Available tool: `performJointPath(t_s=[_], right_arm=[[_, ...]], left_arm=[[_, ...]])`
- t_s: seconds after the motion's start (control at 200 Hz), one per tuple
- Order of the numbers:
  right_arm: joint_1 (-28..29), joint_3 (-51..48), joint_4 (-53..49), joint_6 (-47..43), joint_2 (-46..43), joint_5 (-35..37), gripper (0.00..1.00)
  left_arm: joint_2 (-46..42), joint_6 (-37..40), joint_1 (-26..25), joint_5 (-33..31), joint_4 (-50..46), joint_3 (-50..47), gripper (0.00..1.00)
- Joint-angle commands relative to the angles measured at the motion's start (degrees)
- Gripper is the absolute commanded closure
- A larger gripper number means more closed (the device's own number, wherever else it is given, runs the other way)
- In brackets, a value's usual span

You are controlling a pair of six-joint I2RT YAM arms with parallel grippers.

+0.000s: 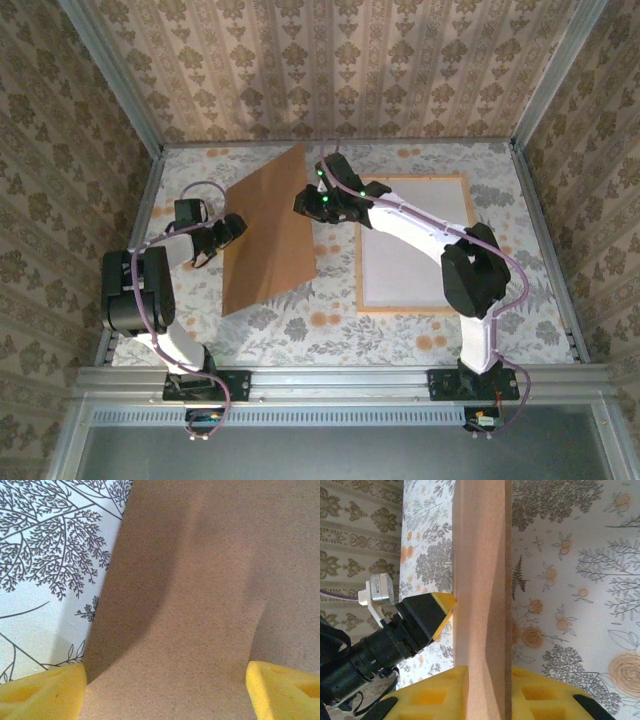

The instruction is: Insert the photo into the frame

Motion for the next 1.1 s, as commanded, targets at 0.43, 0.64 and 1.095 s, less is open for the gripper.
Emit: performJointPath(t_s=[0.43, 0.64, 1.095], right_arm=[[-6.41, -1.52, -2.81, -5.74, -11.56, -12.52, 1.0], [-21.85, -11.42, -5.9, -7.39, -31.22, -21.33, 1.0], [-57.15, -20.77, 1.1, 0.07, -47.05, -22.14, 1.0]], left_arm=[[-15.71, -5.25, 1.35, 0.93, -5.13, 0.45, 0.13], [-25.48, -3.83, -8.54, -10.14, -11.68, 3.14, 0.14], [-0.24, 3.26, -43.44, -32.3, -22.32, 22.57, 0.22]])
